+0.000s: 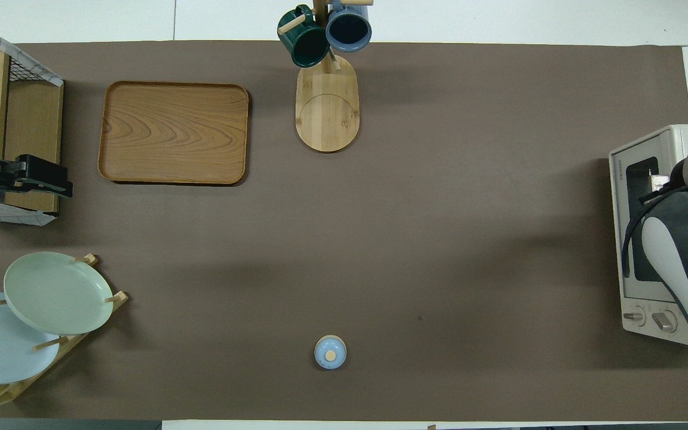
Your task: Put eggplant into oven
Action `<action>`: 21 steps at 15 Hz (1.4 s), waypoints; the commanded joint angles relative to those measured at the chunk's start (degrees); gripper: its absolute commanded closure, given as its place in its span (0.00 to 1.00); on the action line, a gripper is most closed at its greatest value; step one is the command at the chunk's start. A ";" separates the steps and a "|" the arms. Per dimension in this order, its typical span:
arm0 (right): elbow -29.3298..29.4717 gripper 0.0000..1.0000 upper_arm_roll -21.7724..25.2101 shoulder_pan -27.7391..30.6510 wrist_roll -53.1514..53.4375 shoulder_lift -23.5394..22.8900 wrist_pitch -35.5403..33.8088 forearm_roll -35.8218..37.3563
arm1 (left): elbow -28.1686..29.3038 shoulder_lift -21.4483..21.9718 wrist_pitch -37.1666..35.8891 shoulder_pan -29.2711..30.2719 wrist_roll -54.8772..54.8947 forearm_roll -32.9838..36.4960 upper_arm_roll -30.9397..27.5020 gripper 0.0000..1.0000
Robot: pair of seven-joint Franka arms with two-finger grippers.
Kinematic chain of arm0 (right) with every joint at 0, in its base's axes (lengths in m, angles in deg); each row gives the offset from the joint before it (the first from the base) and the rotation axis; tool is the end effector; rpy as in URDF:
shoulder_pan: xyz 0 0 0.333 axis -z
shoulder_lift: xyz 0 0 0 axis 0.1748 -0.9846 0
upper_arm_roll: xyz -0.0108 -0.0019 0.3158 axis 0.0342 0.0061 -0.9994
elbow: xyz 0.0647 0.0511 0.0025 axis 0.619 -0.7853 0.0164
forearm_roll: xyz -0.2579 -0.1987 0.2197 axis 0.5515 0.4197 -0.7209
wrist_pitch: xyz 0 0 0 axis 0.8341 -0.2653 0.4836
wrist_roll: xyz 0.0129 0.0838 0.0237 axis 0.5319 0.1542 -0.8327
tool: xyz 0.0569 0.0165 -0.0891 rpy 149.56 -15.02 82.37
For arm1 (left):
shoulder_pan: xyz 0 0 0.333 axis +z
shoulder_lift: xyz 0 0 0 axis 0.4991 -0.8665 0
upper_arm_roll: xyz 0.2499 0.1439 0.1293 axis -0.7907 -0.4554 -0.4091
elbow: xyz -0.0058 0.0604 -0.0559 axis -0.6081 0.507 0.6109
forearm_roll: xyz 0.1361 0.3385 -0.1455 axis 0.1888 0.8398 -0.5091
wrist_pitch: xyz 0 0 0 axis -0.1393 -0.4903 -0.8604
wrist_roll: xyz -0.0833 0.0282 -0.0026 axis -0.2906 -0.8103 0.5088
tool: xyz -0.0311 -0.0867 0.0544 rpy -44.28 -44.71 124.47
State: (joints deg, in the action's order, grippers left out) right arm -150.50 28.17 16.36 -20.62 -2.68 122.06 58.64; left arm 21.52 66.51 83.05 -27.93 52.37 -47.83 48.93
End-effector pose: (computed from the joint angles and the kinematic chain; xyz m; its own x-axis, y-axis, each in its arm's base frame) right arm 0.5525 -0.0824 0.4908 0.9313 0.3257 -0.1629 0.3553 -0.9106 0.2109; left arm 0.5458 -0.0499 0.6078 0.9986 -0.0088 -0.0518 -0.0078 -0.9998 0.0193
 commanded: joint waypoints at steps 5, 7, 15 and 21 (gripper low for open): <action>10.75 0.00 -0.85 -2.95 1.65 0.95 -9.14 -11.61 | -0.53 -0.31 -0.61 0.63 0.27 0.81 0.39 0.00; 10.84 0.00 -0.94 -3.31 4.27 1.30 -9.14 -10.73 | -0.53 -0.22 -0.62 0.63 0.27 0.89 0.39 0.00; 21.47 0.00 -2.96 -4.19 11.23 -2.91 -18.81 -13.89 | -0.53 -0.31 -0.53 0.63 0.27 0.81 0.39 0.00; 17.78 0.00 0.64 -8.41 11.84 -1.07 -17.84 -13.80 | -0.53 -0.22 -0.62 0.63 0.27 0.81 0.39 0.00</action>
State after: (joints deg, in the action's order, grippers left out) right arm -131.62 27.00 9.65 -10.13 -4.68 104.33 45.78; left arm 21.52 66.51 83.05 -27.93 52.37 -47.83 48.93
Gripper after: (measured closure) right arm 0.000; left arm 0.000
